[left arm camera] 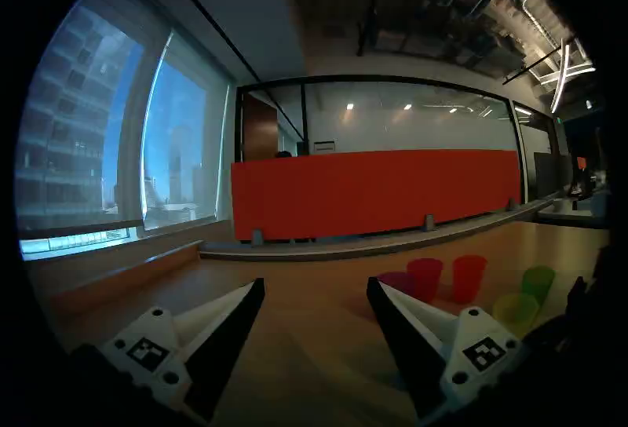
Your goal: Pour water
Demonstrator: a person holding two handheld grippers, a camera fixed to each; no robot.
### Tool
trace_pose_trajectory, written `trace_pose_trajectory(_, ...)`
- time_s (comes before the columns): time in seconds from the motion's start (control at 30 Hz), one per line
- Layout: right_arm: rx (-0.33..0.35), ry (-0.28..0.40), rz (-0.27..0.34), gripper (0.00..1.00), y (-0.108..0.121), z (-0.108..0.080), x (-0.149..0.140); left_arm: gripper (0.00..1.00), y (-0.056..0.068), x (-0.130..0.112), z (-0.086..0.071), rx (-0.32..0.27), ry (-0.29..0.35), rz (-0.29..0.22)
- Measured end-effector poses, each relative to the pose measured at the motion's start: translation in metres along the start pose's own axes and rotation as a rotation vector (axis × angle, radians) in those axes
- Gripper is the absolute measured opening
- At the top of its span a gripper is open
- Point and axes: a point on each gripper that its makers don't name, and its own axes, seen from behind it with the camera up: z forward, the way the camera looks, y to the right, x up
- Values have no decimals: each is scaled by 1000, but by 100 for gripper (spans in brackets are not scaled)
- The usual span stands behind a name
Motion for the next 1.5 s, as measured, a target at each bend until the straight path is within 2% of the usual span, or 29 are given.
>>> trace_pose_trajectory(0.27,2,-1,-5,100,-2,1,1,97,-4,-6,3,-3,1,-31)
trace_pose_trajectory(0.67,3,-1,-5,100,-3,1,1,97,-7,-16,4,-2,-8,-35)
trace_pose_trajectory(1.07,0,0,3,100,-2,0,3,97,-6,-25,6,-9,-27,-59)
trace_pose_trajectory(1.5,-6,2,9,100,3,-1,2,97,-5,-29,8,-19,-45,-58)
